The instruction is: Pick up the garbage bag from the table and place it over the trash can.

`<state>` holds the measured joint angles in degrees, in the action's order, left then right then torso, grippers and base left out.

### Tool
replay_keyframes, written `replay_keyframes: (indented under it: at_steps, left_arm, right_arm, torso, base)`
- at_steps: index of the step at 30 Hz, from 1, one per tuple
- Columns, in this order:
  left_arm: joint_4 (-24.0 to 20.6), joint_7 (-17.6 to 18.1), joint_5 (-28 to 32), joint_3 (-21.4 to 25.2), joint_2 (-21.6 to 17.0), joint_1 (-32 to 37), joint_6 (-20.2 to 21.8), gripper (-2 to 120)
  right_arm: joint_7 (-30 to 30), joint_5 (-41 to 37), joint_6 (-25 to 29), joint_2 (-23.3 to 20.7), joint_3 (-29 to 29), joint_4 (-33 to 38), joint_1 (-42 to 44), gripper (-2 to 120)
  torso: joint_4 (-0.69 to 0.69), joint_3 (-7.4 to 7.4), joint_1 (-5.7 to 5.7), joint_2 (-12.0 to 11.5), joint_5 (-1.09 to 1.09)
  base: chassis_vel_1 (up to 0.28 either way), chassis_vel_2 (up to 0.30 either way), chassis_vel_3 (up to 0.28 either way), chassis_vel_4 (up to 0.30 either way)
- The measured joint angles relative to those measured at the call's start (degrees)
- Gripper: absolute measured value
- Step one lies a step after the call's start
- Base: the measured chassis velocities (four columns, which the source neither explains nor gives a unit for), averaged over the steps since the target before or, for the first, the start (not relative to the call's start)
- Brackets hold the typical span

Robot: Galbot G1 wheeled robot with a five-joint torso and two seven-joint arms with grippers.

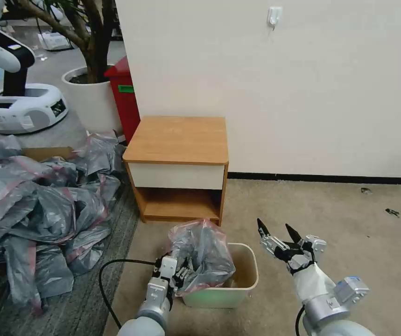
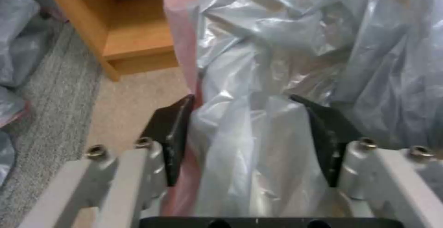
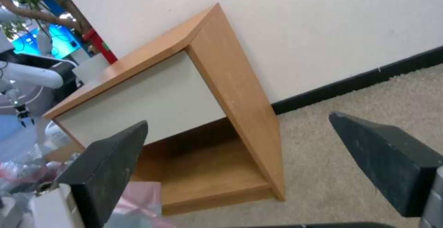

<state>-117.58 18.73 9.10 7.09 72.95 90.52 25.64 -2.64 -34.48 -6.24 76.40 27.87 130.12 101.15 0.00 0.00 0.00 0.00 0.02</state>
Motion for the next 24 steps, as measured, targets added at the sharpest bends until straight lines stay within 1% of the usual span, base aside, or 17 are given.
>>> replay_keyframes:
  at_steps: [1,3,4,5,7,8,10,11,13,15,16,17,18,20,21,22,24]
  left_arm:
    - [0.00,0.00,0.00,0.00,0.00,0.00,0.00,54]
    - [0.43,0.21,0.33,-0.07,0.31,-0.23,-0.07,45]
    - [0.43,0.21,0.33,-0.07,0.31,-0.23,-0.07,45]
    - [0.62,0.49,0.46,-0.09,0.45,-0.30,-0.08,38]
    - [0.88,1.14,0.68,-0.13,0.66,-0.36,-0.13,28]
    - [0.88,1.14,0.68,-0.13,0.66,-0.36,-0.13,28]
    - [0.93,1.63,1.11,-0.16,0.80,-0.30,-0.70,22]
    - [0.93,1.90,1.35,-0.22,0.83,-0.22,-1.24,15]
    - [0.93,2.14,1.53,-0.26,0.83,-0.10,-1.84,14]
    - [0.99,2.50,2.06,-0.27,0.81,0.04,-3.61,13]
    - [1.24,2.59,2.63,-0.27,0.78,0.05,-5.29,13]
    - [1.24,2.59,2.63,-0.27,0.78,0.05,-5.29,13]
    - [1.73,2.61,3.83,-0.27,0.72,0.03,-8.87,12]
    - [2.14,2.61,5.05,-0.21,0.75,-0.31,-13.56,7]
    - [2.29,2.49,5.40,-0.09,0.80,-0.38,-15.30,7]
    - [2.29,2.49,5.40,-0.09,0.80,-0.38,-15.30,7]
    - [2.33,1.77,5.70,0.09,0.88,-0.39,-18.05,7]
  right_arm:
    - [0.00,0.00,0.00,0.00,0.00,0.00,0.00,100]
    - [-0.02,0.04,0.02,0.00,-0.06,-0.02,-0.01,100]
    - [-0.02,0.04,0.02,0.00,-0.06,-0.02,-0.01,100]
    - [-0.03,0.05,0.03,-0.01,-0.08,-0.02,-0.01,100]
    - [-0.04,0.11,0.02,-0.09,-0.10,0.09,-0.04,100]
    - [-0.04,0.11,0.02,-0.09,-0.10,0.09,-0.04,100]
    - [-0.04,0.34,-0.14,-0.26,-0.35,0.51,-0.01,100]
    - [-0.02,0.59,-0.40,-0.37,-0.64,0.85,0.03,100]
    - [0.02,0.85,-0.84,-0.49,-1.00,1.19,0.09,100]
    - [0.52,1.47,-2.04,-0.74,-1.97,1.97,0.48,100]
    - [0.91,1.79,-2.66,-0.85,-2.57,2.33,0.79,100]
    - [0.91,1.79,-2.66,-0.85,-2.57,2.33,0.79,100]
    - [1.40,2.35,-3.60,-1.01,-4.13,2.73,1.58,100]
    - [1.88,3.24,-4.15,-1.06,-6.35,2.65,2.84,100]
    - [2.33,3.98,-4.22,-0.95,-7.27,2.35,3.38,100]
    - [2.33,3.98,-4.22,-0.95,-7.27,2.35,3.38,100]
    - [3.59,6.74,-4.10,0.05,-8.68,1.42,4.03,100]
  torso:
    - [0.00,0.00,0.00,0.00,0.00]
    - [0.00,0.00,0.00,0.00,0.01]
    - [0.00,0.00,0.00,0.00,0.01]
    - [0.01,0.00,0.00,0.00,0.01]
    - [0.00,0.00,0.00,0.00,0.01]
    - [0.00,0.00,0.00,0.00,0.01]
    - [0.00,0.00,0.00,0.01,-0.01]
    - [0.00,0.00,0.00,0.00,-0.02]
    - [0.00,0.00,0.00,0.00,-0.02]
    - [0.00,0.00,0.00,0.00,-0.03]
    - [0.00,0.01,0.00,0.00,-0.03]
    - [0.00,0.01,0.00,0.00,-0.03]
    - [0.00,0.02,0.00,0.00,-0.05]
    - [-0.02,0.01,0.00,0.00,-0.05]
    - [-0.01,0.01,0.00,-0.01,-0.04]
    - [-0.01,0.01,0.00,-0.01,-0.04]
    - [-0.01,0.01,0.00,-0.01,-0.04]
  base:
    - [0.000,0.000,0.000,0.000]
    - [0.000,0.000,0.000,0.000]
    - [0.000,0.000,0.000,0.000]
    - [0.000,0.000,0.000,0.000]
    - [0.000,0.000,0.000,0.000]
    - [0.000,0.000,0.000,0.000]
    - [0.000,0.000,0.000,0.000]
    - [0.000,0.000,0.000,0.000]
    - [0.000,0.000,0.000,0.000]
    - [0.000,0.000,0.000,0.000]
    - [0.000,0.000,0.000,0.000]
    - [0.000,0.000,0.000,0.000]
    - [0.000,0.000,0.000,0.000]
    - [0.000,0.000,0.000,0.000]
    - [0.000,0.000,0.000,0.000]
    - [0.000,0.000,0.000,0.000]
    - [0.000,0.000,0.000,0.000]
